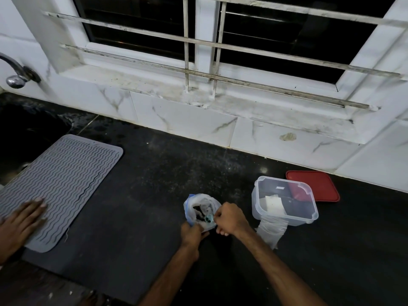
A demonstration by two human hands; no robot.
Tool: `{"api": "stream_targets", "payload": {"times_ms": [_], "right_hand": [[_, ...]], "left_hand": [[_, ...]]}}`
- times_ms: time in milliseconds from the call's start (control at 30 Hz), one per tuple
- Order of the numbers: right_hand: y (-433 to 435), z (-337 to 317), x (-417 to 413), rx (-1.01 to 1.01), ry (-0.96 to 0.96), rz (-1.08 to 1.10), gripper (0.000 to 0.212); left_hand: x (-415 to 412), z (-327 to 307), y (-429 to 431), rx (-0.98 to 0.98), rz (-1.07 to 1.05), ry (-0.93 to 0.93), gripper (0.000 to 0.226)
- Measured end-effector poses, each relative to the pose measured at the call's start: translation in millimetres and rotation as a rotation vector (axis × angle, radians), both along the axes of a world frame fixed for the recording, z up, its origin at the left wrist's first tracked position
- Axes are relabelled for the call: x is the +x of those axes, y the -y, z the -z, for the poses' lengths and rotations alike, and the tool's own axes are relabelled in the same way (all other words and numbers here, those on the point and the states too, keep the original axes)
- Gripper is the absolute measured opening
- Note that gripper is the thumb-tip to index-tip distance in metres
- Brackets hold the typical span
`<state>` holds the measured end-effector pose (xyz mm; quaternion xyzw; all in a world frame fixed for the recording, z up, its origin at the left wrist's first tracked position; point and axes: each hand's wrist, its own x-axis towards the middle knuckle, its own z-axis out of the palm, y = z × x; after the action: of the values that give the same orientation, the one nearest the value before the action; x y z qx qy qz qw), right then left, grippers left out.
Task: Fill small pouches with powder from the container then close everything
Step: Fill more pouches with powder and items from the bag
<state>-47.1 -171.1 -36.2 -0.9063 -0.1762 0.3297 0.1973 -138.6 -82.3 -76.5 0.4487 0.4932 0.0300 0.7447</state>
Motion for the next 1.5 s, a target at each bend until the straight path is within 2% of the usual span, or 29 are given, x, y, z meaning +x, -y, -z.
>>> {"api": "stream_targets", "payload": {"times_ms": [67,167,333,467,667,833,1000,1100,1167,1233,1300,1367,1500], "right_hand": [[0,1,0,0.022,-0.017,0.037,0.023],[1,2,-2,0.051,-0.060,0.097,0.022],[3,5,-4,0.119,-0.075,0.176,0.021],[9,9,-6,0.152,-0.084,0.212,0.022],[16,10,-6,0.202,-0.113,0.254,0.021],[16,4,-12,0.258,-0.061,0.262,0.022],[23,-6,-14,0.398,-0.225,0.431,0.017],[32,-18,-13,0.470,-0.344,0.497,0.015],[41,-27,-11,0.515,-0.383,0.512,0.015],[55,-38,-8,0.561,-0.382,0.522,0.016],[72,-49,-1,0.599,-0.356,0.533,0.015],[95,-56,6,0.607,-0.312,0.531,0.014],[145,-64,15,0.530,-0.150,0.501,0.013]], "left_hand": [[2,5,2,0.039,0.040,-0.004,0.033],[3,9,3,0.130,0.074,-0.008,0.019],[4,11,-2,0.215,0.042,0.014,0.010],[6,22,-7,0.262,0.044,-0.017,0.015],[11,21,-12,0.181,0.060,0.044,0.014],[12,26,-16,0.319,0.051,-0.030,0.016],[7,28,-20,0.382,0.132,-0.057,0.024],[3,14,-20,0.583,0.156,-0.103,0.045],[-2,-2,-18,0.841,0.134,-0.105,0.063],[-4,-20,-10,1.103,0.140,0.001,0.061],[0,-31,6,1.169,0.235,0.165,0.043],[5,-34,30,1.066,0.388,0.282,0.029],[13,-22,70,0.955,0.658,0.310,0.029]]}}
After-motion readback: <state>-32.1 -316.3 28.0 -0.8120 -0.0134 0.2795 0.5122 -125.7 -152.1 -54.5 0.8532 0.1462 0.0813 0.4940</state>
